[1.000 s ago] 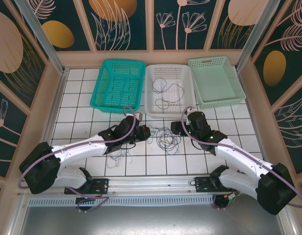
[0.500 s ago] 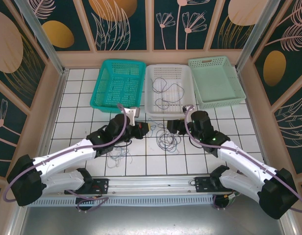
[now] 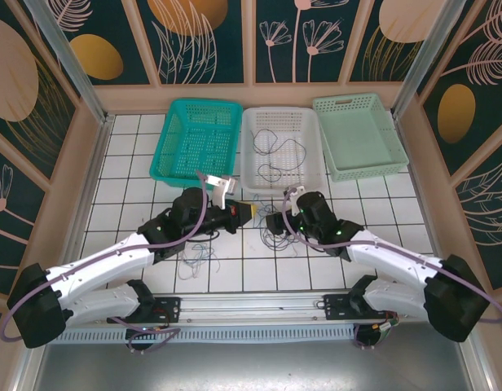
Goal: Untangle the cables
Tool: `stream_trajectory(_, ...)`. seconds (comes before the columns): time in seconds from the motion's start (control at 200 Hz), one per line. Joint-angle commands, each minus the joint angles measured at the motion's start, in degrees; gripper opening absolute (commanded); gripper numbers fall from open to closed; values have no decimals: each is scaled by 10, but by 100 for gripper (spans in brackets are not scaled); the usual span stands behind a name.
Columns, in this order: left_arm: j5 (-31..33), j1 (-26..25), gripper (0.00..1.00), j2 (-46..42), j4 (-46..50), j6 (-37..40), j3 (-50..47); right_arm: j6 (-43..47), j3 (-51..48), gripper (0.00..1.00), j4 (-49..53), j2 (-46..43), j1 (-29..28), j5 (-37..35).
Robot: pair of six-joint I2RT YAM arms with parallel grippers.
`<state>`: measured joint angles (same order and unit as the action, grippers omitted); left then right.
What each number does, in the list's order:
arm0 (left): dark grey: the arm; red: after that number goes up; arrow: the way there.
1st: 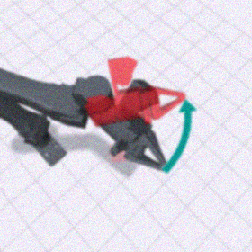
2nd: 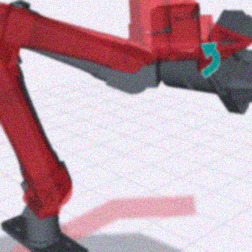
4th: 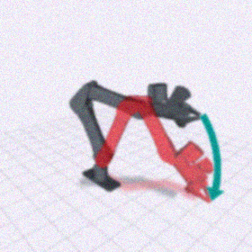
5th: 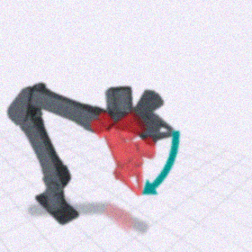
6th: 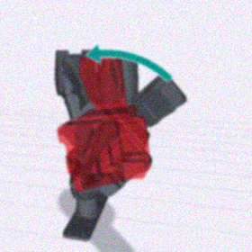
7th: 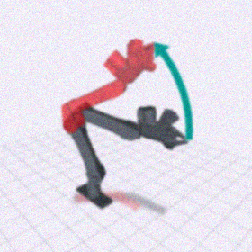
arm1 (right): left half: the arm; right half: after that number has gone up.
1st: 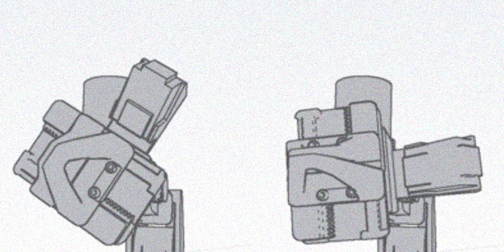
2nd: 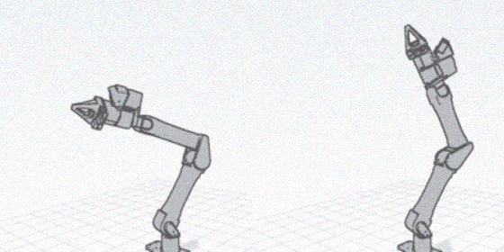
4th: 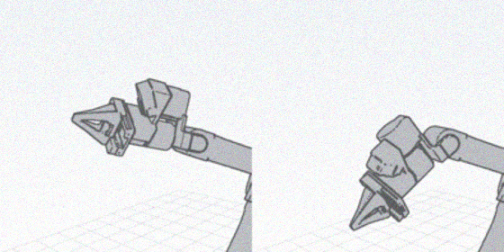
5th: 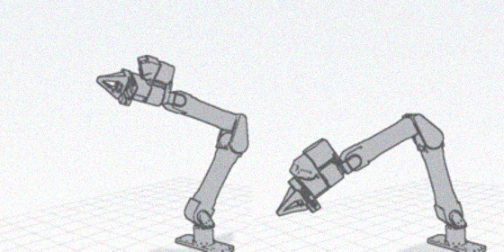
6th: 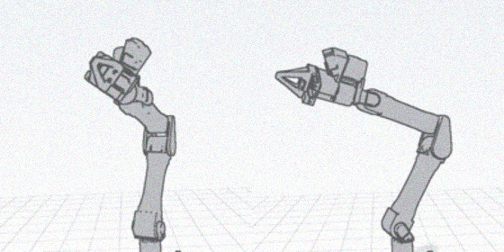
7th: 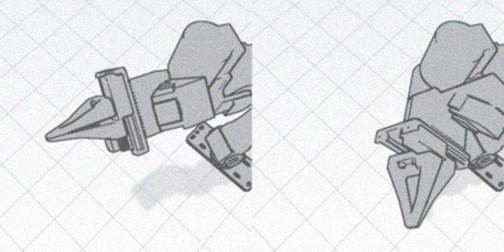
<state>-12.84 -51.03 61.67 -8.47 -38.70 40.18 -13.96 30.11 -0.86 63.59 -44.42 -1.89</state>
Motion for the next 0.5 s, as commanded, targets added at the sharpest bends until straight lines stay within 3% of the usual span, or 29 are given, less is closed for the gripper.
stream_trajectory(0.0,-40,-5,0,-3,-30,31,26,30,19,84,-44,28,-8,-49)
stream_trajectory(0.115,-56,-5,0,-9,-29,40,30,18,22,85,-70,56,-5,-100)
stream_trajectory(0.38,-67,-4,0,-42,-46,59,31,10,25,85,-116,93,2,-72)
stream_trajectory(0.495,-55,-5,0,-60,-58,65,33,-1,38,82,-91,117,2,-75)
